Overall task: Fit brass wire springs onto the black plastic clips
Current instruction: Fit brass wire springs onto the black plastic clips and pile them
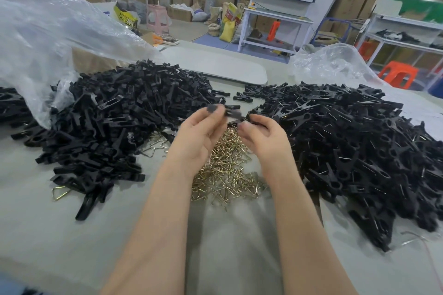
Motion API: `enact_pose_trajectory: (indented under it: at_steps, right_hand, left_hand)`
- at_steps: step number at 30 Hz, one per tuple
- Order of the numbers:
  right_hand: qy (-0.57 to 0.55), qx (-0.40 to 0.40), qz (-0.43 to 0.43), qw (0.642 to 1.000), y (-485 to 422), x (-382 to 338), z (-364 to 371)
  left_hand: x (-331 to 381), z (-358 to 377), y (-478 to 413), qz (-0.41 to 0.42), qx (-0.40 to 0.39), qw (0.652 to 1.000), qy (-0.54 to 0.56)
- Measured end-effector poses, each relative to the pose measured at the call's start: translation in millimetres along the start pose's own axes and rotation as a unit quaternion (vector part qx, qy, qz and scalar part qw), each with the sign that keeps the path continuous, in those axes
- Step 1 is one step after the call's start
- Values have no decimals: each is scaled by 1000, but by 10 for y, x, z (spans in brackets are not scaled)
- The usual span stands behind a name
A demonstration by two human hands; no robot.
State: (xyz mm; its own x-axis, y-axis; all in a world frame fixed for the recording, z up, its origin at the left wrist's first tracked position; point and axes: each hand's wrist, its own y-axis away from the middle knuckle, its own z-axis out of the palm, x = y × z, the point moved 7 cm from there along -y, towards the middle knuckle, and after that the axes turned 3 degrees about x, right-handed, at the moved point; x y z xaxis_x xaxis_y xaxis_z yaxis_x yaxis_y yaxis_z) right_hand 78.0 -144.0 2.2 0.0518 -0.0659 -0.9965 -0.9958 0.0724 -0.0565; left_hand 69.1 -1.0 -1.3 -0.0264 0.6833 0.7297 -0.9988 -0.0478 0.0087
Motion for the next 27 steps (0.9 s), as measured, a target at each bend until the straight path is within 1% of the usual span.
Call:
enact_pose_trajectory:
  at_steps: [1, 2, 3, 4, 5, 6, 7, 9, 12, 15, 17, 19, 22, 24, 27]
  right_hand:
    - [153, 8, -30, 988, 5, 1, 5]
    - [275, -8, -43, 960, 30, 29, 67]
    - [359, -36, -38, 932, 66, 86, 156]
    - [409, -59, -35, 910, 92, 155, 245]
    - [437, -70, -46, 896, 109, 194, 330]
    - [449, -66, -67, 888, 116, 197, 391]
    - [443, -56, -94, 890, 118, 165, 431]
    - [393, -31, -120, 911, 110, 103, 426]
    - [282, 2, -104, 954, 66, 65, 300]
    - [163, 2, -84, 983, 43, 24, 215]
    - [117, -8, -77, 990, 51, -1, 184]
    - [98, -3, -71, 993, 50, -1, 140]
    - [36, -16, -51, 998, 49, -4, 129]
    - [-1, -22, -38, 999, 41, -11, 118]
    - [-40, -30, -13, 999, 38, 2, 85]
  left_hand:
    - [22, -65, -11, -3, 34, 997, 73]
    - [36, -131, -16, -5, 66, 987, 144]
    - [44, -188, -15, -7, 93, 974, 205]
    - [43, -230, -10, -8, 115, 961, 253]
    - [33, -258, -5, -10, 133, 949, 287]
    - [20, -277, -2, -11, 146, 940, 309]
    - [10, -284, -1, -11, 153, 934, 321]
    - [-13, -300, 6, -15, 167, 930, 326]
    - [-49, -335, 3, -25, 188, 928, 322]
    - [-33, -296, 10, -32, 167, 921, 352]
    - [-37, -221, 29, -56, 136, 920, 364]
    - [-53, -168, 39, -72, 112, 921, 366]
    - [-88, -149, 16, -85, 105, 927, 349]
    - [-120, -160, 0, -94, 105, 938, 316]
    - [-160, -170, -20, -102, 99, 968, 207]
